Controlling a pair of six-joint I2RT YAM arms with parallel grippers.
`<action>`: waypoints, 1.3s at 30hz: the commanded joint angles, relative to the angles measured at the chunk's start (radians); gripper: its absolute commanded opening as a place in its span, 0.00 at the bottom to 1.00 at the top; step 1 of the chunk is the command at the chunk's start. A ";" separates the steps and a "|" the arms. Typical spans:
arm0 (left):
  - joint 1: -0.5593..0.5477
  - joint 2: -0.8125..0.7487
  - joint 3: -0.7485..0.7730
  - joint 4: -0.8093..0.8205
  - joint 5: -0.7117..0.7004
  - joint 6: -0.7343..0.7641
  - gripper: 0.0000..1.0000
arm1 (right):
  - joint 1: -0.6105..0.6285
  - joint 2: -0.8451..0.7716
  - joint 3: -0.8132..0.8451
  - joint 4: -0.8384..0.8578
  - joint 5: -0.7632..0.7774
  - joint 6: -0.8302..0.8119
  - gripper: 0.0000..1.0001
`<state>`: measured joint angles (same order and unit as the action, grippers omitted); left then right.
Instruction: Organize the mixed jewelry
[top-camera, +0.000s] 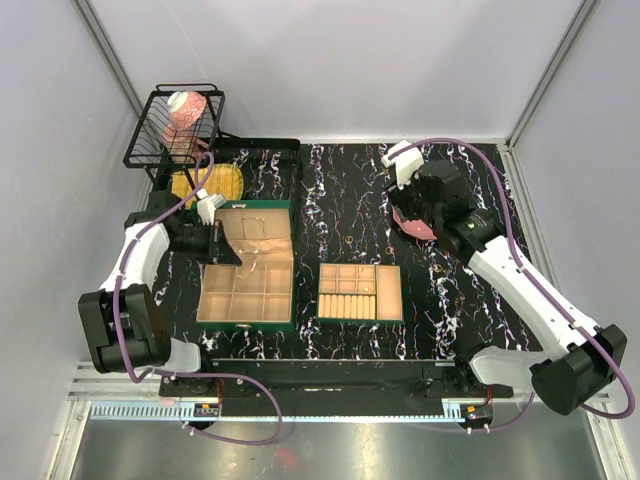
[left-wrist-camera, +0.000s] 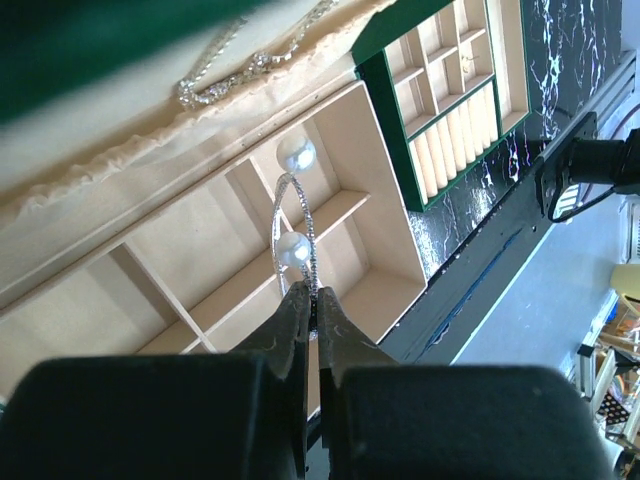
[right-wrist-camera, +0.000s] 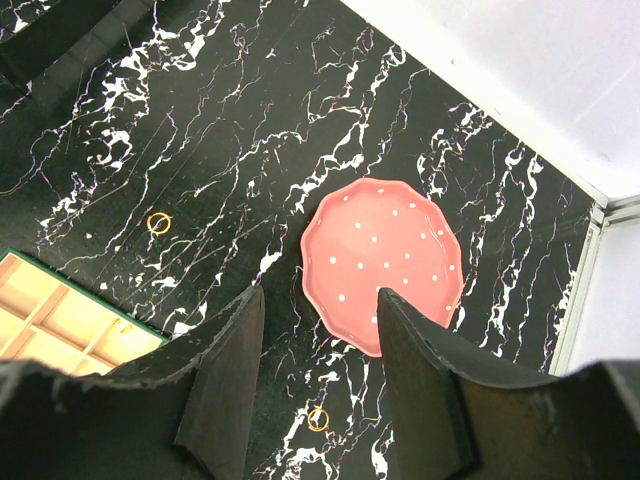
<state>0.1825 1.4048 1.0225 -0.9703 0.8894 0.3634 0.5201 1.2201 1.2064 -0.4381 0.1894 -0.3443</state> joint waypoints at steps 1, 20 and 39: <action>0.002 0.000 -0.033 0.071 -0.024 -0.082 0.00 | -0.006 -0.019 0.004 0.036 -0.013 0.002 0.56; -0.055 -0.003 -0.041 0.024 -0.040 0.006 0.00 | -0.012 -0.028 -0.025 0.047 -0.005 -0.009 0.56; -0.057 -0.243 -0.073 0.025 -0.156 0.025 0.00 | -0.012 -0.027 -0.024 0.048 -0.016 -0.007 0.56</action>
<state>0.1284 1.2293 0.9562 -0.9676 0.7692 0.3779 0.5159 1.2201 1.1793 -0.4313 0.1894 -0.3473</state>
